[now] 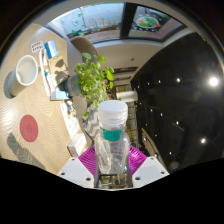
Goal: Pour water
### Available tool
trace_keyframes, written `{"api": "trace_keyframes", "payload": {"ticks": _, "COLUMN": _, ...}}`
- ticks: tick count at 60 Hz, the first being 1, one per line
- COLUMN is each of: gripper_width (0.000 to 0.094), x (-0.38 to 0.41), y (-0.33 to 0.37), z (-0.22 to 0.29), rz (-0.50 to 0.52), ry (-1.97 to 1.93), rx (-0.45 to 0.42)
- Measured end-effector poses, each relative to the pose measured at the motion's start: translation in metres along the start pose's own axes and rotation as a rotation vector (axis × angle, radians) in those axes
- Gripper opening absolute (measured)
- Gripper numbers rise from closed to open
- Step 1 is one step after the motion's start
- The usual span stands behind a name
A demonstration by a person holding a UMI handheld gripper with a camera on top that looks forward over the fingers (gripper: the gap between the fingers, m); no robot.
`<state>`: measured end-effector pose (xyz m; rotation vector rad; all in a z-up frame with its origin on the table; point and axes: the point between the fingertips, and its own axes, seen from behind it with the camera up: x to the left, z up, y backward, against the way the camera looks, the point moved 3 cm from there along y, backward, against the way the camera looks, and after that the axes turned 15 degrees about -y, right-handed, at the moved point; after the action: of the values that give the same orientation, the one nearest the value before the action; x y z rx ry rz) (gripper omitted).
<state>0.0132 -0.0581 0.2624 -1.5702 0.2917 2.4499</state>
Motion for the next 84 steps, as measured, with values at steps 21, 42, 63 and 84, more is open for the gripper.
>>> {"api": "trace_keyframes", "payload": {"ticks": 21, "gripper_width": 0.0375, "x": 0.136, "y": 0.013, "z": 0.098, "rz": 0.035, "ry": 0.720, "rx": -0.173}}
{"api": "trace_keyframes", "payload": {"ticks": 42, "gripper_width": 0.0377, "x": 0.103, "y": 0.014, "z": 0.107, "rz": 0.133, "ry": 0.355, "rx": -0.135}}
{"api": "trace_keyframes", "payload": {"ticks": 63, "gripper_width": 0.0382, "x": 0.104, "y": 0.012, "z": 0.051, "rz": 0.468, "ry": -0.746, "rx": 0.110}}
{"api": "trace_keyframes", "payload": {"ticks": 84, "gripper_width": 0.0384, "x": 0.210, "y": -0.003, "z": 0.003, "rz": 0.618, "ry": -1.091, "rx": 0.233}}
